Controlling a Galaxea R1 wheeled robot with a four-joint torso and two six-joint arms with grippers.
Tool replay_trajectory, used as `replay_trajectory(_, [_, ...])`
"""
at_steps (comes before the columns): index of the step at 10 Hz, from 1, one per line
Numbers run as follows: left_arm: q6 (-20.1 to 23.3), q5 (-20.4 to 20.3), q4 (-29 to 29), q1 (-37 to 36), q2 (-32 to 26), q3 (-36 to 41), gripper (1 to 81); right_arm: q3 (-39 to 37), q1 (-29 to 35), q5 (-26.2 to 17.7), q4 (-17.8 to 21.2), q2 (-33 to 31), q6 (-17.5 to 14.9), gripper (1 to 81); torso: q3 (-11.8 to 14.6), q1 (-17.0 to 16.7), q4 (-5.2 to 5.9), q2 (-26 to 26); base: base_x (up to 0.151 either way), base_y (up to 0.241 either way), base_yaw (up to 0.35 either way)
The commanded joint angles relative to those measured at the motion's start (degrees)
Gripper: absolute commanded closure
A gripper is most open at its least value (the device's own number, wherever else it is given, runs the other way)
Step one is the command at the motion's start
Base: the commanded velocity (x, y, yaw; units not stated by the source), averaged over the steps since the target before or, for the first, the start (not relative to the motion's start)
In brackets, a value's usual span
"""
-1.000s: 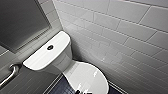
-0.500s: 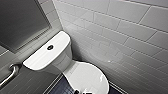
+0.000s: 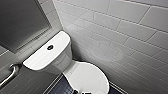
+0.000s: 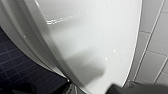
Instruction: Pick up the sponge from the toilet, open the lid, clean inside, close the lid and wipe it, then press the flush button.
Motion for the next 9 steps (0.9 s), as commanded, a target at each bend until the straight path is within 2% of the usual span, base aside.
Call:
replay_trajectory(1, [0.6, -8.8, 3.1, -8.3, -1.3, 5.8, 1.0, 0.6, -1.7, -3.5, -1.9, -0.8, -0.2, 81.1, 0.0, 0.0, 0.0, 0.0, 0.0, 0.0, 0.0])
replay_trajectory(9, [-0.6, -11.1, 3.0, -12.5, -4.9, 10.4, 1.0, 0.5, -1.8, -3.5, -2.0, -0.6, -0.2, 81.1, 0.0, 0.0, 0.0, 0.0, 0.0, 0.0, 0.0])
